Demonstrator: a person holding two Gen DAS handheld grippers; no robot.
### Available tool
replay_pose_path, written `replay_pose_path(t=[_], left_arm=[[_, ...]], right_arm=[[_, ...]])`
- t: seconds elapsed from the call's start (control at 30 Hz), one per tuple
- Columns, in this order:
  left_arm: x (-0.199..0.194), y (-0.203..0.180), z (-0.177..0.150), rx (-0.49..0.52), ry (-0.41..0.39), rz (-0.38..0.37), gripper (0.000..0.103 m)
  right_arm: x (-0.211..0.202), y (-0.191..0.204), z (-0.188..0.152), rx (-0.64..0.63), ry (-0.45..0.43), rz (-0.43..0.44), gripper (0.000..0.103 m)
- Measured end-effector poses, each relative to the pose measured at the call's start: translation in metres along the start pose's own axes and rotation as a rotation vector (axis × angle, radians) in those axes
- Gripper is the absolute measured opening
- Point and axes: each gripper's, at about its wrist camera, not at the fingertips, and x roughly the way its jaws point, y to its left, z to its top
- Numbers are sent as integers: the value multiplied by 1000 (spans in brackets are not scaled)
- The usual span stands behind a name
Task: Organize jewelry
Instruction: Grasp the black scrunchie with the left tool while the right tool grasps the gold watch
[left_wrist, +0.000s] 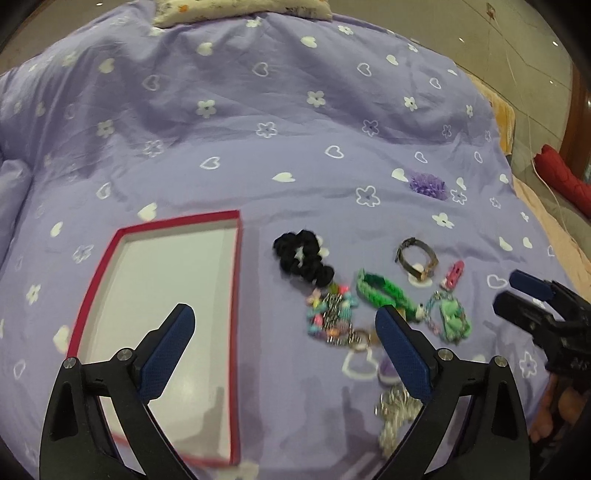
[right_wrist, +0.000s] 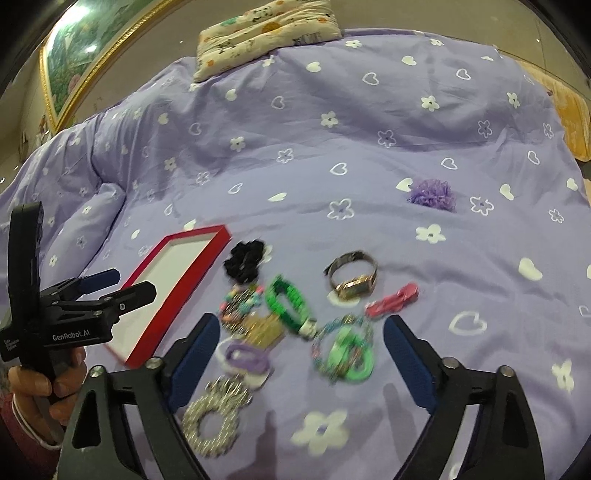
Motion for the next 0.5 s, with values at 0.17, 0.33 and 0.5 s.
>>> replay_pose_path(t=[0.17, 0.33, 0.5], left_arm=[[34, 0, 17, -16, 68, -59, 92], [68, -1, 31, -35, 132, -81, 89], [104, -9, 40, -14, 191, -60, 89]], right_arm=[[30, -24, 21, 46, 42, -11, 73], [65, -49, 32, 96, 109, -26, 55], [95, -65, 42, 106, 164, -46, 46]])
